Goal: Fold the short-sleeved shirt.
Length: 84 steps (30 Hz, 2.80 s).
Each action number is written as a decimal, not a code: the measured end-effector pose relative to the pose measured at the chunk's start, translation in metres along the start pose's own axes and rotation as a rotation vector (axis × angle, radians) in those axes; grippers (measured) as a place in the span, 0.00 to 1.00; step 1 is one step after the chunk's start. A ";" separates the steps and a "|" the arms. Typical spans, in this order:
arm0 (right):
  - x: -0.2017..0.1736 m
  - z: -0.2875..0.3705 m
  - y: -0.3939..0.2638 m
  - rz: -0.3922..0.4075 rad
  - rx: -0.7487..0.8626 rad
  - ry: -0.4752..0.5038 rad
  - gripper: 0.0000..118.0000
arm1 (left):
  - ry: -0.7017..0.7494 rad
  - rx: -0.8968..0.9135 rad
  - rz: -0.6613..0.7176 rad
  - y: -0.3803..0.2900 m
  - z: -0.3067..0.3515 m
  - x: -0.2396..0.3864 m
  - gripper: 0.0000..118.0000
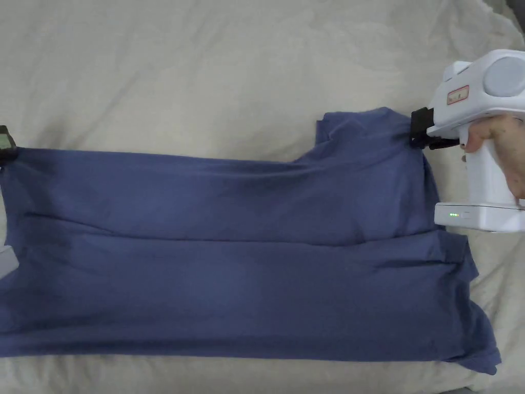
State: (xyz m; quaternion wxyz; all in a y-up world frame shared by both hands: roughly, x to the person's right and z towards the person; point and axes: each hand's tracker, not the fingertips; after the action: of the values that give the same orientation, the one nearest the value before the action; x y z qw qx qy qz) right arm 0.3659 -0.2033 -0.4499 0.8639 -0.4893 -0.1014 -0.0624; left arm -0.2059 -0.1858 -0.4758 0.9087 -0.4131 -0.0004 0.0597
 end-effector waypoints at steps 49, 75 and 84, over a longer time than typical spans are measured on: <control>0.001 0.236 -0.230 0.001 0.619 -0.053 0.89 | 0.093 0.470 -0.024 -0.117 0.169 -0.061 0.95; -0.061 0.266 -0.260 -0.003 0.851 0.005 0.00 | -0.160 0.627 -0.146 -0.162 0.204 0.022 0.00; -0.067 0.269 -0.261 0.030 0.830 0.001 0.00 | -0.278 0.394 0.033 -0.125 0.184 -0.036 0.88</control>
State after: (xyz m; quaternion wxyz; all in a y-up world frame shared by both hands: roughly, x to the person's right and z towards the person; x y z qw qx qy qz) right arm 0.2160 -0.1054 -0.1140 0.9887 -0.1010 -0.1104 -0.0042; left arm -0.2374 -0.1330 -0.2591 0.9619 -0.2158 -0.1068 0.1299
